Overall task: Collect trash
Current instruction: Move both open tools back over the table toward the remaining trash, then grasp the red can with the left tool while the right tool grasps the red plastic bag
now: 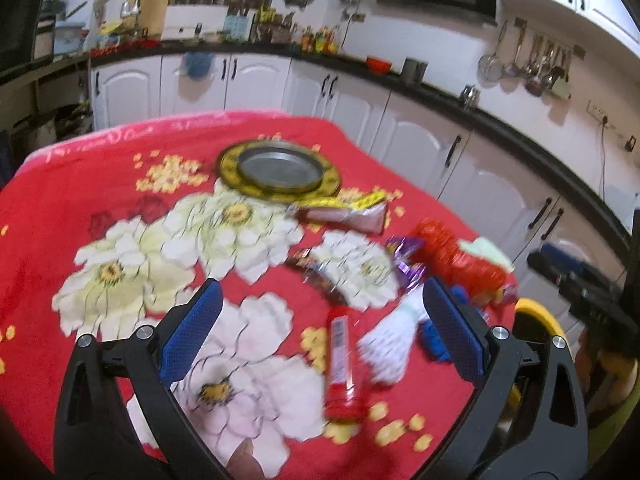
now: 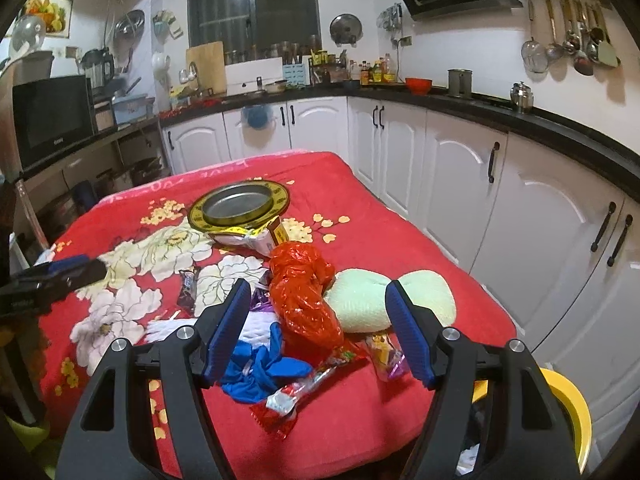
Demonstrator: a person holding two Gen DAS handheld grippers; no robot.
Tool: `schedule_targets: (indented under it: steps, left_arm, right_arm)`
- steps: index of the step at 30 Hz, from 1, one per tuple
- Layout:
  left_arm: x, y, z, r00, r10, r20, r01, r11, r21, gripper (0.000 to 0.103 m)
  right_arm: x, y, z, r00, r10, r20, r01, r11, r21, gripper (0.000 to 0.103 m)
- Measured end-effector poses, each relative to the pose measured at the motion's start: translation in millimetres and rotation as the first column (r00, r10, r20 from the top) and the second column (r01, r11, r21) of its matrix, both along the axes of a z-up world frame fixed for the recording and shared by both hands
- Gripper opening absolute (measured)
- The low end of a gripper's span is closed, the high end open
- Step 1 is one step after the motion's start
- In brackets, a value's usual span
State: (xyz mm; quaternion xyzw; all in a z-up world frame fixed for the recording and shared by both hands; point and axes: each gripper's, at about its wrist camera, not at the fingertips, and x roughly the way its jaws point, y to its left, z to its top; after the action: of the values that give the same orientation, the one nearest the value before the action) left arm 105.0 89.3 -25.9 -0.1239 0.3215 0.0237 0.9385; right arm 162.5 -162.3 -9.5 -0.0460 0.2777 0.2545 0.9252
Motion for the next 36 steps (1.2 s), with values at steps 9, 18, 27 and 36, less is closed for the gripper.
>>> schedule_targets:
  steps: [9,18,27,36]
  left_arm:
    - [1.0,5.1,-40.5,0.981,-0.070,-0.179,0.055,0.995,-0.088,0.071]
    - [6.7,-13.2,-63.7,0.950,-0.150,-0.275,0.127,0.987,-0.097,0.061]
    - [8.0,-28.4,-71.4,0.936,-0.182,-0.301,0.170,0.983,-0.067,0.058]
    - [8.4,-35.6,-73.5,0.929,-0.209,-0.304,0.199,0.978,-0.062,0.044]
  right_arm:
    - [19.5,23.7,-20.4,0.999,0.014,-0.045,-0.017,0.999,-0.048,0.066]
    - [33.0,39.6,-38.8,0.995,0.023,-0.101,-0.031,0.997,-0.069,0.054]
    - [38.2,44.8,-54.7,0.986,0.037,-0.164,-0.049,0.996,-0.070,0.030]
    - [24.1,41.4,-47.8,0.991,0.047,-0.128,-0.051,0.998,-0.028,0.012]
